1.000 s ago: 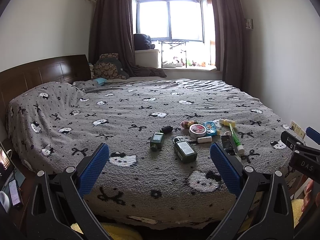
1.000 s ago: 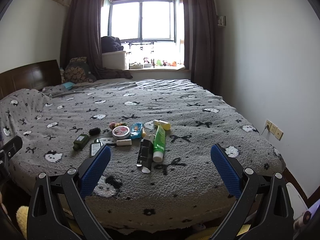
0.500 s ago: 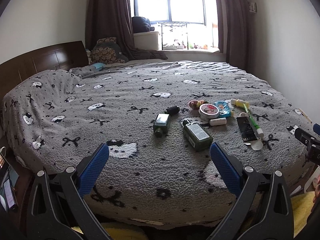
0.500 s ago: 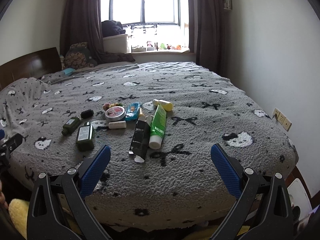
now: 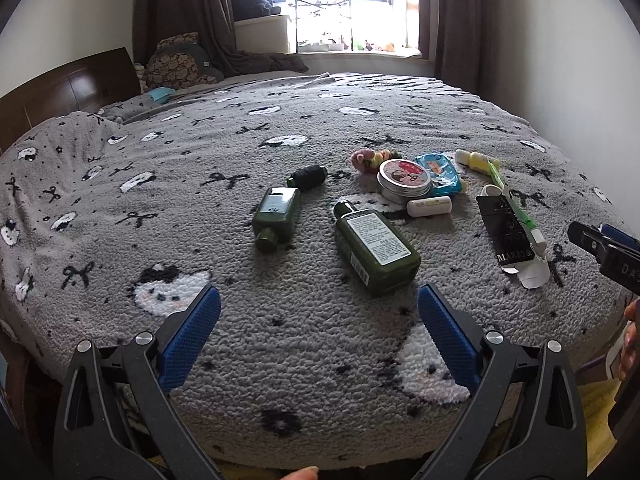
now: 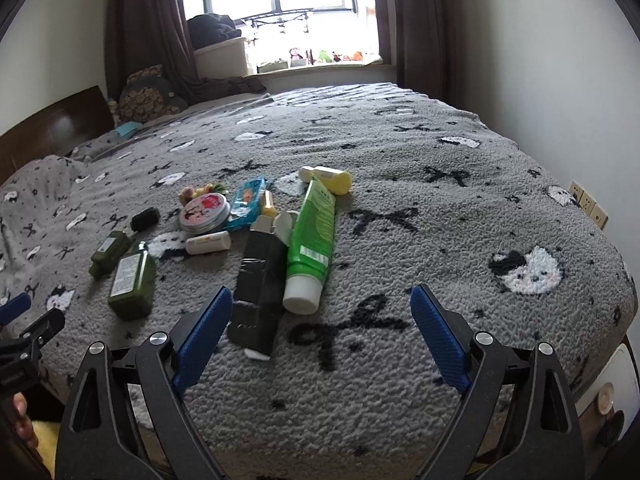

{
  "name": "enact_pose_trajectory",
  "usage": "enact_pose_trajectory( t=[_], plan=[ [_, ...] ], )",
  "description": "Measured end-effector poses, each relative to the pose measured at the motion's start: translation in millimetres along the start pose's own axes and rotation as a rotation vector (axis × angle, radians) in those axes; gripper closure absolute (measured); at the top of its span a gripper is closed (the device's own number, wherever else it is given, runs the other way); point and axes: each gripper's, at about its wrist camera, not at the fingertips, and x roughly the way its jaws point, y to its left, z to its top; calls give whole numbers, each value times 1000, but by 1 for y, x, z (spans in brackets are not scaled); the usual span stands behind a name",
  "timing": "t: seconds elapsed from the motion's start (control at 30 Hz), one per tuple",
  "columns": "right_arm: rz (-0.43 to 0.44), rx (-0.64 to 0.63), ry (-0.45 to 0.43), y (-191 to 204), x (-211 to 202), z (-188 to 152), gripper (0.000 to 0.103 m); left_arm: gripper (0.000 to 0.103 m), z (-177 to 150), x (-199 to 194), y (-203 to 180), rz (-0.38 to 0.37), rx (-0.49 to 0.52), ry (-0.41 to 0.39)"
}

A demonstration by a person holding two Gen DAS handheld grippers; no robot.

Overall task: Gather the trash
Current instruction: 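Grasp the large green bottle with the left tool while the right tool grasps the green tube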

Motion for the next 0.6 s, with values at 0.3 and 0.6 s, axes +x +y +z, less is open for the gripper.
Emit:
enact_pose_trajectory(
  t=[0.3, 0.6],
  plan=[
    [-2, -7, 62, -4, 59, 18, 25, 11, 30, 60, -26, -55, -39, 67],
    [52, -2, 155, 3, 102, 20, 46, 27, 25, 107, -34, -44, -63, 177]
  ],
)
